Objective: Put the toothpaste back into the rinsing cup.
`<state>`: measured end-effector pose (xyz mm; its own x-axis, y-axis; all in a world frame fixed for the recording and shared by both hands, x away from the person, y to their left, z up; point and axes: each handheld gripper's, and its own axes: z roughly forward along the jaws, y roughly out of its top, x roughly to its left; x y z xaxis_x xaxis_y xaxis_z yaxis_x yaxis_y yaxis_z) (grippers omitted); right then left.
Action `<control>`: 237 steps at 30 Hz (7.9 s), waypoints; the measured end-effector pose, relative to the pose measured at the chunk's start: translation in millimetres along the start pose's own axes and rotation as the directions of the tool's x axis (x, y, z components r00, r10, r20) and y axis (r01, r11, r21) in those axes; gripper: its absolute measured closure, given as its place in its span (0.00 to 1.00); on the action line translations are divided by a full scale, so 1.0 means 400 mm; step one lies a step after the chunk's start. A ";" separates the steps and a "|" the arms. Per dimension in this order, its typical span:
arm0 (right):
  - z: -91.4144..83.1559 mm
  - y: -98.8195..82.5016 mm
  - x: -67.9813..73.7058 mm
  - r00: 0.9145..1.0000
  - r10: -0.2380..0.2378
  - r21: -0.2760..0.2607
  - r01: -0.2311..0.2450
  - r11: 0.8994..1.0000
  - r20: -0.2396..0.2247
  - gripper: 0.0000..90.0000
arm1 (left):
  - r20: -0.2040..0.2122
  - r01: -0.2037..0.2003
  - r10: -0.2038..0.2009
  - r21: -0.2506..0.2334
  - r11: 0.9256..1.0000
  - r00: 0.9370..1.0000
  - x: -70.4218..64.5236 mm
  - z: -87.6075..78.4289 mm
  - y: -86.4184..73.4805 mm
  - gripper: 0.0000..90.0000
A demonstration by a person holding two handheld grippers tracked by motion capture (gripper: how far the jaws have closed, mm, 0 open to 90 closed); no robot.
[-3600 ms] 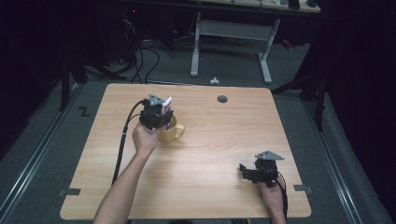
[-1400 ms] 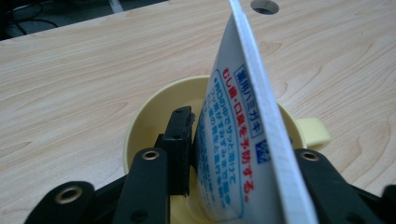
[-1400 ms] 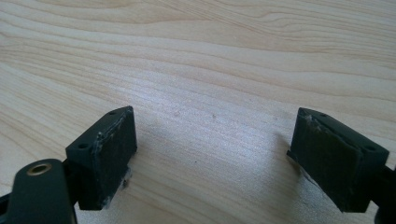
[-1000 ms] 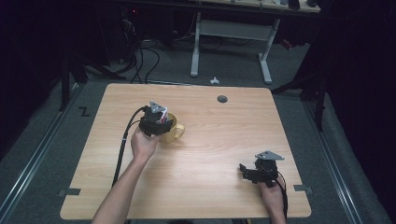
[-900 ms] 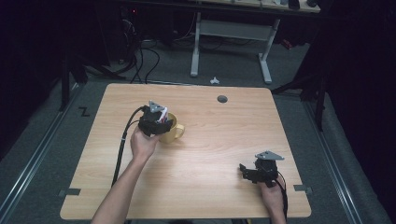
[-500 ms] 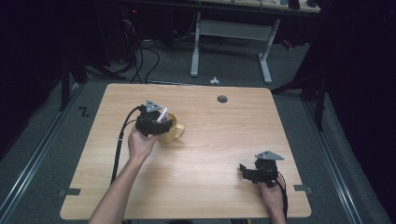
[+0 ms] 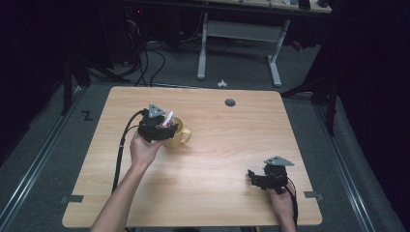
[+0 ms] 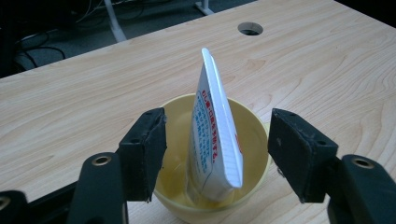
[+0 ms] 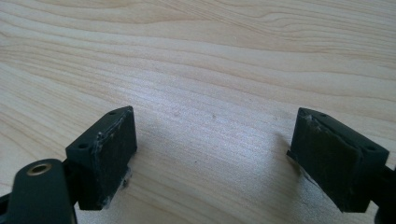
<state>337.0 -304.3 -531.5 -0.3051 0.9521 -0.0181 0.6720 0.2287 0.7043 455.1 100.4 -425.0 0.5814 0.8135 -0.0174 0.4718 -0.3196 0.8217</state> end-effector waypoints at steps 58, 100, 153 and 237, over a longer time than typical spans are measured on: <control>0.000 0.000 0.000 1.000 0.000 0.000 0.000 1.000 0.000 0.16 | 0.034 0.015 -0.013 -0.079 0.997 0.999 -0.017 -0.117 -0.034 0.36; 0.000 0.000 0.000 1.000 0.000 0.000 0.000 1.000 0.000 0.16 | 0.040 0.065 -0.061 -0.111 0.992 0.997 -0.011 -0.194 -0.097 0.36; 0.000 0.000 0.000 1.000 0.000 0.000 0.000 1.000 0.000 0.16 | 0.003 0.114 -0.114 -0.064 0.991 0.993 -0.001 -0.201 -0.211 0.37; 0.000 0.000 0.000 1.000 0.000 0.000 0.000 1.000 0.001 0.16 | -0.096 0.143 -0.133 0.105 0.984 0.986 -0.009 -0.039 -0.354 0.39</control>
<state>337.0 -304.2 -531.5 -0.3048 0.9522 -0.0185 0.6720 0.2288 0.7044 375.8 150.4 -532.5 0.4467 0.8918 -0.0720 0.6173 -0.2489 0.7463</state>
